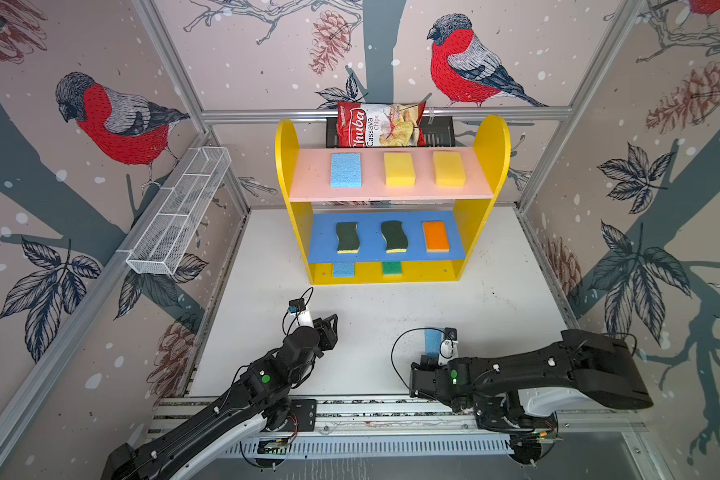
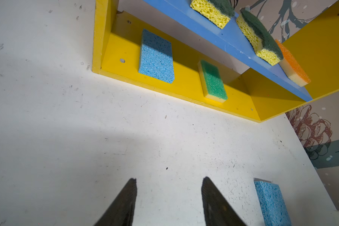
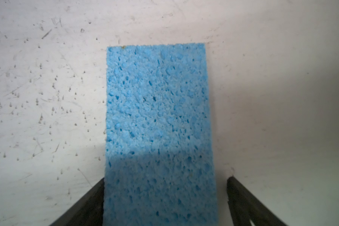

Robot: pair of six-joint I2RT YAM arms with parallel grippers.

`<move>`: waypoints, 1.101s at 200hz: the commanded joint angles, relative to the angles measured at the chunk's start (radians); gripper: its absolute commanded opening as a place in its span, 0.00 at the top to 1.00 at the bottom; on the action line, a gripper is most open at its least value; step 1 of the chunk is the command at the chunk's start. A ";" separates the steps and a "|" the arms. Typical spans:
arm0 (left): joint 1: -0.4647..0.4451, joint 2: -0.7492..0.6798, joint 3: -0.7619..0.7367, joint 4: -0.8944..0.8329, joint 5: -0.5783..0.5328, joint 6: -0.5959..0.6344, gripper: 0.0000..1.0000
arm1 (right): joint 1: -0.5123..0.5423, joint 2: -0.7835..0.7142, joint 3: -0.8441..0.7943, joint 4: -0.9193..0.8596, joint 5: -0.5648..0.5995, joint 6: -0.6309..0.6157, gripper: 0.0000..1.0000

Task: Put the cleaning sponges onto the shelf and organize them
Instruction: 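Close the right gripper on the light-blue sponge's end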

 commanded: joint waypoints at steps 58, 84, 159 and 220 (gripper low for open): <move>-0.001 -0.002 -0.019 0.020 0.024 -0.044 0.45 | -0.002 0.011 -0.010 0.019 -0.086 -0.041 0.11; -0.001 -0.004 -0.027 0.013 0.024 -0.050 0.46 | -0.014 0.018 -0.016 0.009 -0.095 -0.028 0.11; -0.001 0.004 -0.050 0.063 0.043 -0.054 0.46 | -0.047 0.012 -0.040 0.038 -0.116 -0.061 0.14; -0.001 -0.011 -0.050 0.066 0.066 -0.062 0.46 | -0.035 0.056 -0.029 0.037 -0.157 -0.096 0.26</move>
